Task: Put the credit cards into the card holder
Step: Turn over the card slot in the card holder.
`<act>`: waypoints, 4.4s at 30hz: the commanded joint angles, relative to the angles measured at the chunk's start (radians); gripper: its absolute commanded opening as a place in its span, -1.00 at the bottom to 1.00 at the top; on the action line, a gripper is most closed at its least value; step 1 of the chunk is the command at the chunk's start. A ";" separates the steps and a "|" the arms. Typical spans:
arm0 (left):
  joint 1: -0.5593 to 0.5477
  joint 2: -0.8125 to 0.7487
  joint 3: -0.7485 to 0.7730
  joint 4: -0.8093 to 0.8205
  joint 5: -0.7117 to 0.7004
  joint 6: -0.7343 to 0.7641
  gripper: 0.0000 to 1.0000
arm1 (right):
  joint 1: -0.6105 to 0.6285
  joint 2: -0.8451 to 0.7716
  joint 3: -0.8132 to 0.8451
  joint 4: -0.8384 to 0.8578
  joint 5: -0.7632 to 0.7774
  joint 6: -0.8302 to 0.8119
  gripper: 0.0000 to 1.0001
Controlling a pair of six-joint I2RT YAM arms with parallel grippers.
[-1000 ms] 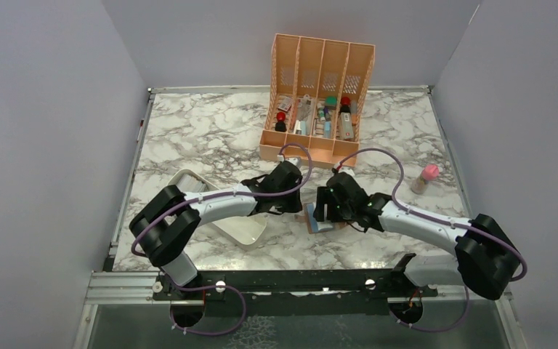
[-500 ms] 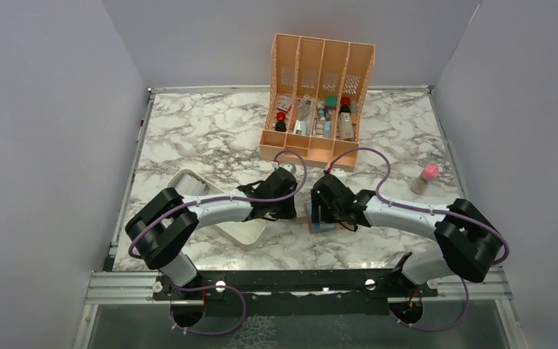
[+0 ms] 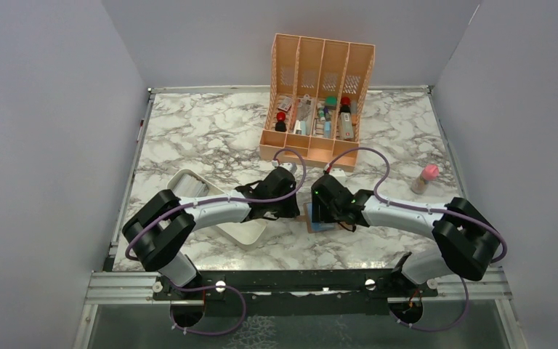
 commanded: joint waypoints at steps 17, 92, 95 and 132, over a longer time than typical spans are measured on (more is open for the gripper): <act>0.005 0.007 -0.020 0.058 0.070 0.007 -0.47 | 0.006 -0.060 -0.006 -0.035 0.024 0.027 0.34; 0.004 -0.046 -0.040 0.042 0.019 0.007 -1.00 | 0.006 -0.054 0.103 -0.310 0.328 0.018 0.46; 0.004 -0.046 -0.042 0.043 0.020 0.008 -1.00 | 0.006 -0.039 0.111 -0.312 0.328 0.010 0.46; 0.083 -0.028 0.023 -0.039 0.022 0.061 -0.96 | -0.035 -0.019 -0.014 -0.126 0.216 0.106 -0.41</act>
